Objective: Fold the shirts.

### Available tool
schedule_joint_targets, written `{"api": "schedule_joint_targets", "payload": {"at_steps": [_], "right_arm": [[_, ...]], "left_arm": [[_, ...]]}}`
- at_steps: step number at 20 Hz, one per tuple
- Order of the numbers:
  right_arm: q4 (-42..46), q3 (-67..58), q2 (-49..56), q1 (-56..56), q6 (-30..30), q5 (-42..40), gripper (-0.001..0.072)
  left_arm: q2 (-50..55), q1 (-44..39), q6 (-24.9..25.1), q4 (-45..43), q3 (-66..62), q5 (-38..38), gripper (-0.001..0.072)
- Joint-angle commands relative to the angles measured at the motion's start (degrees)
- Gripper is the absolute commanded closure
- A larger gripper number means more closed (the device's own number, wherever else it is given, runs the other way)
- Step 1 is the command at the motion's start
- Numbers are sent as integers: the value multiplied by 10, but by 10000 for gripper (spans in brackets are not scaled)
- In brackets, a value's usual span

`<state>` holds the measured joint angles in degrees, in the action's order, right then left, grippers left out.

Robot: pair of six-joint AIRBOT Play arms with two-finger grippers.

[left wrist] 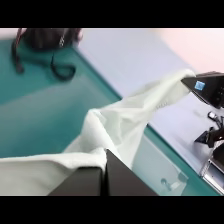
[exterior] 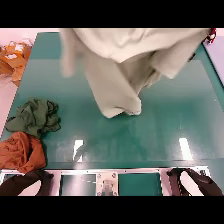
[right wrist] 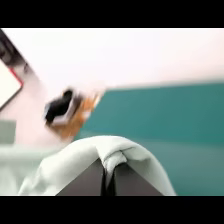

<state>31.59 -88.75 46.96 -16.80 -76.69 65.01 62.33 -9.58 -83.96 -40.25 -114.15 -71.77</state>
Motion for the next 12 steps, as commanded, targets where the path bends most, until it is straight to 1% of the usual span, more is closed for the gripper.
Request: {"api": "schedule_joint_targets", "payload": {"at_steps": [1, 3, 5, 7, 8, 10, 12], "right_arm": [[9, -124, -26, -47, -33, -31, 697], [9, -159, -13, -71, -33, -72, 697], [8, -167, 12, -73, -33, -106, 697], [5, -166, 56, -72, -32, -108, 697], [0, -166, 85, -70, -31, -103, 697], [-1, -166, 153, -32, -9, -101, 697], [-1, -166, 220, 21, 9, -102, 698]], "left_arm": [[-71, 0, -2, 0, -36, -4, 686], [-92, 0, -2, 0, -36, -2, 686], [-93, 0, -2, -3, -36, -4, 686], [-87, 0, -16, -32, -21, -1, 686], [-79, 0, -25, -59, -8, 0, 686], [-54, 0, -42, -103, 28, 2, 686], [-11, 0, -43, -108, 74, 4, 686]]}}
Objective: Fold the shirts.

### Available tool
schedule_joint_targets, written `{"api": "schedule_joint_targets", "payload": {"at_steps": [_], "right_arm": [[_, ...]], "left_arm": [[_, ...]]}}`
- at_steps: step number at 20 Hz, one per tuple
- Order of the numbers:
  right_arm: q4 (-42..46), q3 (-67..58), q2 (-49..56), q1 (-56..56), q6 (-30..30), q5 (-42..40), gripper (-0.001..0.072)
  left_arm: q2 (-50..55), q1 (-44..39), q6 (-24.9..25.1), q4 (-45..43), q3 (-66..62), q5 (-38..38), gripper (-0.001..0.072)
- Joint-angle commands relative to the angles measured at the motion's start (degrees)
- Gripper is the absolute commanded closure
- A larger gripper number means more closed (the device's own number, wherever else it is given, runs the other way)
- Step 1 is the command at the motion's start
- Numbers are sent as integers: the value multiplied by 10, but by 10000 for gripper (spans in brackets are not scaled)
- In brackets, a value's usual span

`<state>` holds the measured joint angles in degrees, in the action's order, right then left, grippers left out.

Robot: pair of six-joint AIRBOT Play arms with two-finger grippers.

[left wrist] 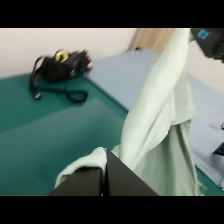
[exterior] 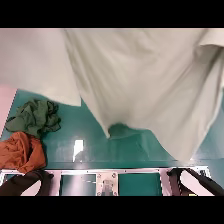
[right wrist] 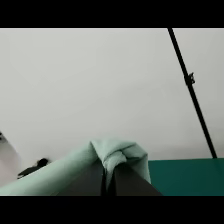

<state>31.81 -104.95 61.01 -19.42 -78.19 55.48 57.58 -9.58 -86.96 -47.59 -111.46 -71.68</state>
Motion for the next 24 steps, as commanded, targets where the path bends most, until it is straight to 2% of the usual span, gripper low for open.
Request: {"api": "schedule_joint_targets", "payload": {"at_steps": [1, 3, 7, 10, 12, 13, 14, 15, 18, 21, 24], "right_arm": [[-2, -4, 119, 81, 24, -11, 698], [-1, -5, 201, 140, 24, -25, 697], [6, -5, 362, 220, 19, -9, 698], [21, -4, 448, 245, 18, 33, 699], [60, -4, 477, 246, -8, 60, 695], [76, -4, 482, 239, -19, 68, 534], [83, -5, 481, 224, -39, 81, 297], [83, -5, 476, 201, -55, 106, 270], [84, -2, 455, 118, -58, 228, 470], [99, 62, 408, 52, -64, 315, 490], [220, 251, 284, 31, -66, 315, 511]], "left_arm": [[63, 0, -13, -40, 71, 8, 685], [127, 0, -14, -78, 107, 20, 685], [280, 1, -47, -193, 118, 26, 685], [377, 2, -46, -197, 118, 39, 685], [427, 2, -46, -197, 118, 36, 685], [445, 2, -45, -197, 118, 36, 685], [461, 2, -45, -197, 118, 37, 685], [472, 2, -45, -197, 118, 38, 685], [484, 2, -45, -216, 115, 52, 685], [485, 16, -45, -227, 115, 63, 685], [485, 52, -45, -207, 115, 52, 685]]}}
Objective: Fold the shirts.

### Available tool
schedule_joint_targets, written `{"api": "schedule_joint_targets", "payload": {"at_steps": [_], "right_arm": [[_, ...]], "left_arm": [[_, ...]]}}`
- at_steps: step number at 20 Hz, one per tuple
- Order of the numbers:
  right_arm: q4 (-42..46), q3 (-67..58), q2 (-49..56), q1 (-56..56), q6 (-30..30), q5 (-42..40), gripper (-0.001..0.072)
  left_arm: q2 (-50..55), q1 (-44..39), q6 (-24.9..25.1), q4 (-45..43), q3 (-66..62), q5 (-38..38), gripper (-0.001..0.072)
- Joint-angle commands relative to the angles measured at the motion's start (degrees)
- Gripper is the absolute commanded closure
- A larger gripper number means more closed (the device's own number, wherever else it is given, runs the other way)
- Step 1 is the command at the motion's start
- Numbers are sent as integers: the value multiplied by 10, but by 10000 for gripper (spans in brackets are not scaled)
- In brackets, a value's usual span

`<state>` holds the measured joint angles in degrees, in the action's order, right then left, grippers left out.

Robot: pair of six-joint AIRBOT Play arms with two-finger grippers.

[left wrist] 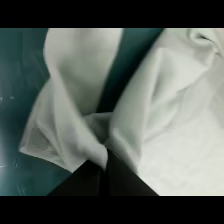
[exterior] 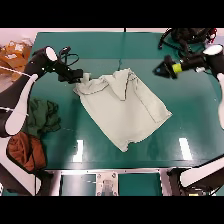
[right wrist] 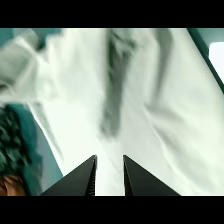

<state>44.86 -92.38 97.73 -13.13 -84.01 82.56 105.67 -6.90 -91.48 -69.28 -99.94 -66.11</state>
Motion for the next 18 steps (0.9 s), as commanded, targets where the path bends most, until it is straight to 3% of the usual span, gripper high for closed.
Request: {"api": "schedule_joint_targets", "payload": {"at_steps": [1, 2, 5, 7, 8, 9, 15, 18], "right_arm": [[116, 210, -139, -33, -16, 33, 511], [116, 294, -196, -33, -24, 15, 499], [106, 543, -363, 2, -64, -46, 326], [41, 679, -442, 60, -71, -83, 273], [-10, 736, -471, 101, -71, -122, 182], [-56, 778, -488, 144, -71, -167, 162], [-222, 826, -458, 400, -70, -437, 162], [-268, 791, -399, 462, -43, -506, 175]], "left_arm": [[4, 38, 1, 20, 0, -7, 685], [4, 49, 6, 31, 0, -8, 685], [4, 70, 35, 53, 0, -7, 685], [4, 76, 44, 51, 0, -5, 685], [4, 76, 50, 51, 0, -5, 684], [4, 76, 50, 51, 0, -6, 684], [4, 76, 50, 51, 0, -11, 684], [4, 76, 50, 51, -1, -27, 684]]}}
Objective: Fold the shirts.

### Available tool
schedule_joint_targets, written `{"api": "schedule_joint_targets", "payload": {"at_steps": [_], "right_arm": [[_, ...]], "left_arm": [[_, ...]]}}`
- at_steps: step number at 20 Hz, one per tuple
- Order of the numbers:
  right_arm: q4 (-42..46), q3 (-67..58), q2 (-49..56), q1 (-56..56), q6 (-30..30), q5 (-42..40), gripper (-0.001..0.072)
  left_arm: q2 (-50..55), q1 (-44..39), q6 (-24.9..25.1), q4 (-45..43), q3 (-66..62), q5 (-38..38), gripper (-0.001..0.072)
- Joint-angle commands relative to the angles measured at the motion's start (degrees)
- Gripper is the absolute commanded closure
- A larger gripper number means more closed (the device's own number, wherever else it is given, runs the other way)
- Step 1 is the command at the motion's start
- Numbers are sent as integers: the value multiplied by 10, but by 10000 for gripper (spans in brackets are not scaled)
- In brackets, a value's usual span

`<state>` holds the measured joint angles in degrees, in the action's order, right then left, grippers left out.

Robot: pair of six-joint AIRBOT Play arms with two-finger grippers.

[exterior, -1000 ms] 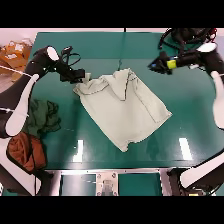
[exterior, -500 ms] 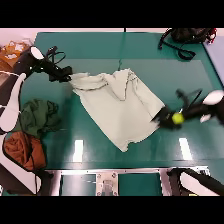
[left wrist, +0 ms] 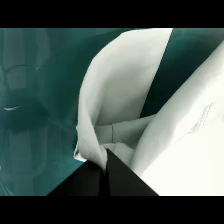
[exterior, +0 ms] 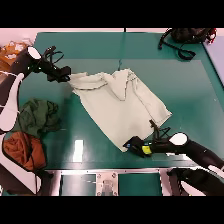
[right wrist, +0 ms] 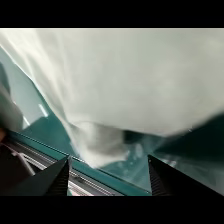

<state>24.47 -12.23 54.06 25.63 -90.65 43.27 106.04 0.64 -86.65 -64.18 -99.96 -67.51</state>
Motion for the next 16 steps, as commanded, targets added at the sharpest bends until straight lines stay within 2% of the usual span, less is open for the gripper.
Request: {"api": "schedule_joint_targets", "payload": {"at_steps": [1, 2, 4, 7, 9, 12, 16], "right_arm": [[-64, -30, 58, 78, 56, -118, 388], [-63, -52, 76, 75, 92, -118, 684], [-12, -89, 85, 32, 118, -77, 696], [253, -151, 82, -150, 29, 63, 698], [382, -208, 82, -303, 18, 127, 698], [395, -293, 96, -452, 74, 152, 698], [416, -402, 176, -507, 88, 163, 698]], "left_arm": [[0, 1, 2, -1, 0, -21, 684], [-2, 3, 2, -1, 0, -32, 684], [-2, 15, 2, -3, -16, -76, 685], [-6, 43, -4, -17, -57, -175, 686], [-23, 49, -20, -58, -54, -213, 686], [-51, 26, -50, -70, -17, -251, 686], [-79, -50, -64, -70, 97, -297, 685]]}}
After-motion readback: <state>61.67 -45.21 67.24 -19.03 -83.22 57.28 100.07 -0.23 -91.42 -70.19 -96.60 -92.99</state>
